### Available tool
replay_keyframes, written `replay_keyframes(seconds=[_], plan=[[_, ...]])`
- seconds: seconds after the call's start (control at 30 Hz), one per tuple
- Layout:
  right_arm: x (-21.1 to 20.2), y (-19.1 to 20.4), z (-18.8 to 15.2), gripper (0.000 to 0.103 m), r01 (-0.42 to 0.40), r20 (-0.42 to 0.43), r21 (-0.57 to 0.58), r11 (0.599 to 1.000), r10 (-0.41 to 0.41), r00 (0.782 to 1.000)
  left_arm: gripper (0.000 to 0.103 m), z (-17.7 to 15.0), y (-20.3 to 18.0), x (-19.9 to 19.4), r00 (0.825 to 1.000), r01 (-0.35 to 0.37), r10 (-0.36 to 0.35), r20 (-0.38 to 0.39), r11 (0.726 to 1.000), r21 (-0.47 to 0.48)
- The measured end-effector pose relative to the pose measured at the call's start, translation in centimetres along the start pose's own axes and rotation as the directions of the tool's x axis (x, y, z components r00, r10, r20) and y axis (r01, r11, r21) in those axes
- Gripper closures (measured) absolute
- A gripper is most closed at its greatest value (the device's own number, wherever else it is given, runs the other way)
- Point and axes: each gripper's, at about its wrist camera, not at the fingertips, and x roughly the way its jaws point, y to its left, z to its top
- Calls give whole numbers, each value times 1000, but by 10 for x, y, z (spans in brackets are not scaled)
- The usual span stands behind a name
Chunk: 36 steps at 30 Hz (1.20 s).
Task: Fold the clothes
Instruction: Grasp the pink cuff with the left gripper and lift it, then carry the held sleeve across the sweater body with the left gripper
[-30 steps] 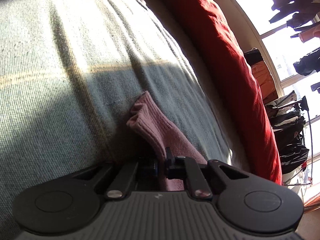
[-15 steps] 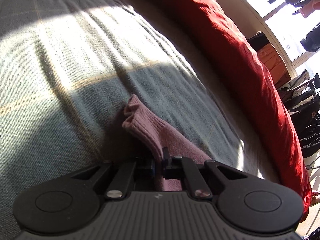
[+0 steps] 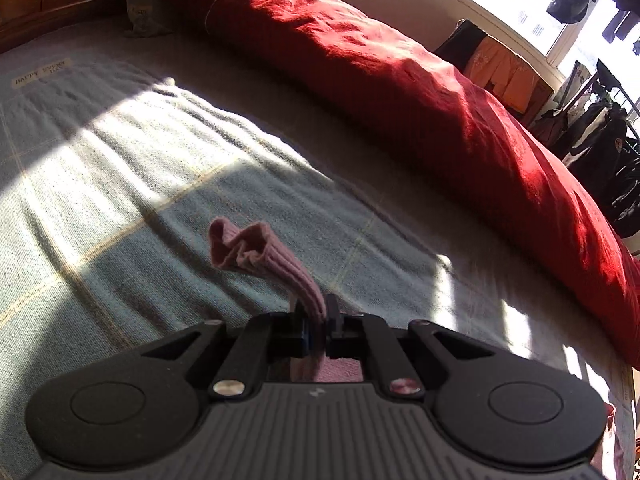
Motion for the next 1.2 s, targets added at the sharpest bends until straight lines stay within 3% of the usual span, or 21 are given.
replay_keyframes(seconds=[0.33, 0.6, 0.87, 1.2], plan=[[-17, -31, -23, 0, 14, 94, 57, 998, -19, 995, 97, -2, -72, -17, 998, 63, -62, -11, 989, 130], [-37, -48, -42, 0, 30, 168, 69, 997, -41, 985, 97, -11, -120, -30, 997, 77, -72, -30, 972, 224], [-55, -77, -70, 0, 22, 233, 130, 991, -52, 971, 97, -21, -161, -38, 997, 70, -63, -35, 960, 270], [-70, -111, -102, 0, 7, 263, 187, 982, -57, 963, 97, -38, -217, -45, 989, 149, -142, -48, 946, 289]])
